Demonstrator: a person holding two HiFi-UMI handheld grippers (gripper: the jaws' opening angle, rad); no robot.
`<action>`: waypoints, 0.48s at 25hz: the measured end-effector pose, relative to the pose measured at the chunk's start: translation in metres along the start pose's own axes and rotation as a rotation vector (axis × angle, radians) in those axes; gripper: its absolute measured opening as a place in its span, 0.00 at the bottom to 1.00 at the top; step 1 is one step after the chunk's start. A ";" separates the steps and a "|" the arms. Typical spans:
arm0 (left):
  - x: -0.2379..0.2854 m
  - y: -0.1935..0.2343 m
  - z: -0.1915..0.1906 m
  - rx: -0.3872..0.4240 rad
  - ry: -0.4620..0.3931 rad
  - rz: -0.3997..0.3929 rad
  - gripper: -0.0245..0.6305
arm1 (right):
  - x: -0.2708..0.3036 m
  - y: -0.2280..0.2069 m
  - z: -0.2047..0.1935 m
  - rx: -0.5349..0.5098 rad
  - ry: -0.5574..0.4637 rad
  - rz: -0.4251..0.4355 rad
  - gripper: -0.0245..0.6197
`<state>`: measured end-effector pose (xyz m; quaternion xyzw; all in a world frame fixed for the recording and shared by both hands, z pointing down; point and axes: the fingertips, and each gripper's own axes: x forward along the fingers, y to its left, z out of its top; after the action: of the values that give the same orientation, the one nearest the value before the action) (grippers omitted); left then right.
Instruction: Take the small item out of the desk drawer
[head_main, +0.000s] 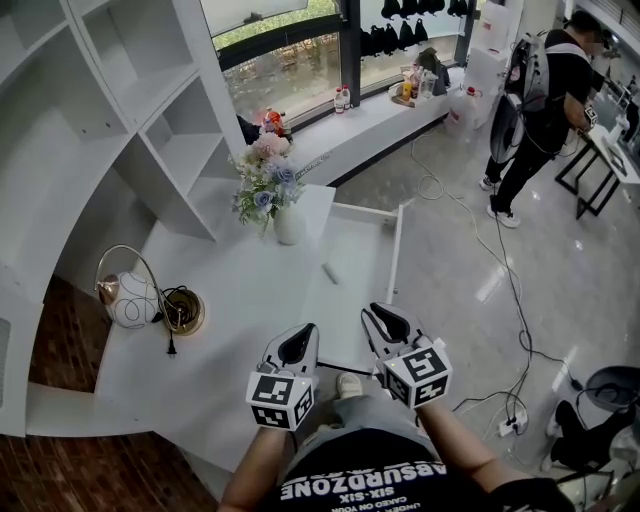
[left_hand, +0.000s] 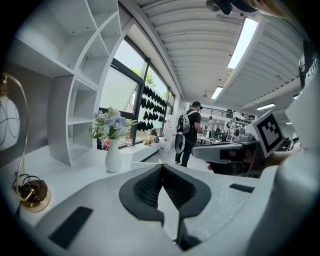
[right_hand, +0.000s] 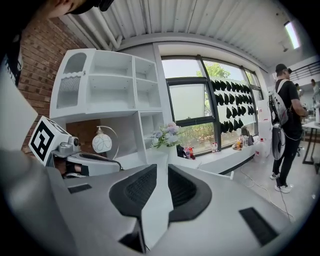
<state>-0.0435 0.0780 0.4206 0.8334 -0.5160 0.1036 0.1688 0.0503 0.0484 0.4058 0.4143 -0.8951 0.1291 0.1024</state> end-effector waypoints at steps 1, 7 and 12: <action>0.004 0.002 0.001 -0.002 0.001 0.001 0.05 | 0.004 -0.003 0.001 0.002 0.003 0.005 0.12; 0.024 0.013 0.007 -0.010 0.000 0.015 0.05 | 0.030 -0.022 0.001 0.005 0.036 0.031 0.29; 0.035 0.025 0.007 -0.017 0.008 0.040 0.05 | 0.050 -0.032 0.002 -0.002 0.053 0.052 0.36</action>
<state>-0.0504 0.0360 0.4308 0.8209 -0.5329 0.1061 0.1756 0.0430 -0.0085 0.4229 0.3872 -0.9027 0.1419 0.1233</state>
